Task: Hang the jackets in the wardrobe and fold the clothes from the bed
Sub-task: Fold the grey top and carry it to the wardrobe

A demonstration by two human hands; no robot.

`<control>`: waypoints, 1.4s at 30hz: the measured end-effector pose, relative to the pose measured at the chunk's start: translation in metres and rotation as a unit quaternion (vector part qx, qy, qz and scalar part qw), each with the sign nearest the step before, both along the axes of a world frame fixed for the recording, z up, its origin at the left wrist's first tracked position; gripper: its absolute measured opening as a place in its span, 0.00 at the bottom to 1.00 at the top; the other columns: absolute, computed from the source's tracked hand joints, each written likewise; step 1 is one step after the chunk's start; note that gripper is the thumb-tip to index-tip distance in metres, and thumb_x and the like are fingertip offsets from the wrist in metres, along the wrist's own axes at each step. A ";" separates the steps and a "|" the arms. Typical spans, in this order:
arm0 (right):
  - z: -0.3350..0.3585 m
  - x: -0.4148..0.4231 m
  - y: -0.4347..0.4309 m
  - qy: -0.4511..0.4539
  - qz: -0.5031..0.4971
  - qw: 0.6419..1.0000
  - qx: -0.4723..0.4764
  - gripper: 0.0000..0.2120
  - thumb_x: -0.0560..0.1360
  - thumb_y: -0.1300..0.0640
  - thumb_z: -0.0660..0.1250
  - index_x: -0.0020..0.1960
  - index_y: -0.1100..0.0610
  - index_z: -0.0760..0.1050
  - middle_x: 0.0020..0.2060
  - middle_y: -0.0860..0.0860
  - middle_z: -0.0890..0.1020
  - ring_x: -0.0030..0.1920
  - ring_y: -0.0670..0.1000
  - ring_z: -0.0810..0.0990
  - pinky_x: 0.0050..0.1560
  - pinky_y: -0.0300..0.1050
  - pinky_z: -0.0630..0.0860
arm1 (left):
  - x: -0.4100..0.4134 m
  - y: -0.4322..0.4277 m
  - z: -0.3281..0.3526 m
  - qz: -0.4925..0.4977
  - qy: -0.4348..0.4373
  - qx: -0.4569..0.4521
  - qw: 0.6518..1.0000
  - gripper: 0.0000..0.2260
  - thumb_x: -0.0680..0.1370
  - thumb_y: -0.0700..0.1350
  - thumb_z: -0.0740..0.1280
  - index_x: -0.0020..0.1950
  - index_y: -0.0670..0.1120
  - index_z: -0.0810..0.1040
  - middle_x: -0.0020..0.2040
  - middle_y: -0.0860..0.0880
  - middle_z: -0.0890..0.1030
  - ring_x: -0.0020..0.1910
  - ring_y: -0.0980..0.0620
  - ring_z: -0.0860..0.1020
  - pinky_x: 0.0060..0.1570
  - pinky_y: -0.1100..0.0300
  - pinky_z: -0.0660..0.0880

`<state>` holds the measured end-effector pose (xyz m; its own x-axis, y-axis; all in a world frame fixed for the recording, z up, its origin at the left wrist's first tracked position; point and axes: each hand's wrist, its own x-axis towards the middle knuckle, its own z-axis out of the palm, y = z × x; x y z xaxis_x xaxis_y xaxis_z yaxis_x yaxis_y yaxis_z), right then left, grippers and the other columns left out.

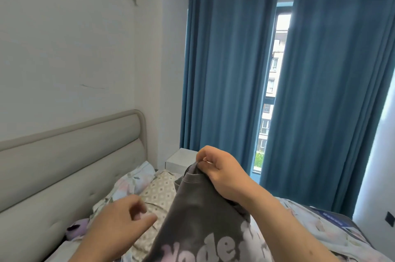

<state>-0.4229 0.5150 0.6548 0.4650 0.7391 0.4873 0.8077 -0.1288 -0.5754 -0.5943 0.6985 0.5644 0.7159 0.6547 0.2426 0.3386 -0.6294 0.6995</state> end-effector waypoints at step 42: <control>0.036 0.044 -0.103 0.314 0.105 0.909 0.253 0.10 0.83 0.57 0.59 0.44 0.53 0.76 0.36 0.52 0.82 0.38 0.50 0.80 0.41 0.45 0.80 | 0.034 -0.153 0.042 -0.184 -0.284 -0.323 0.884 0.15 0.65 0.54 0.76 0.45 0.47 0.84 0.44 0.44 0.85 0.43 0.48 0.83 0.40 0.61 0.78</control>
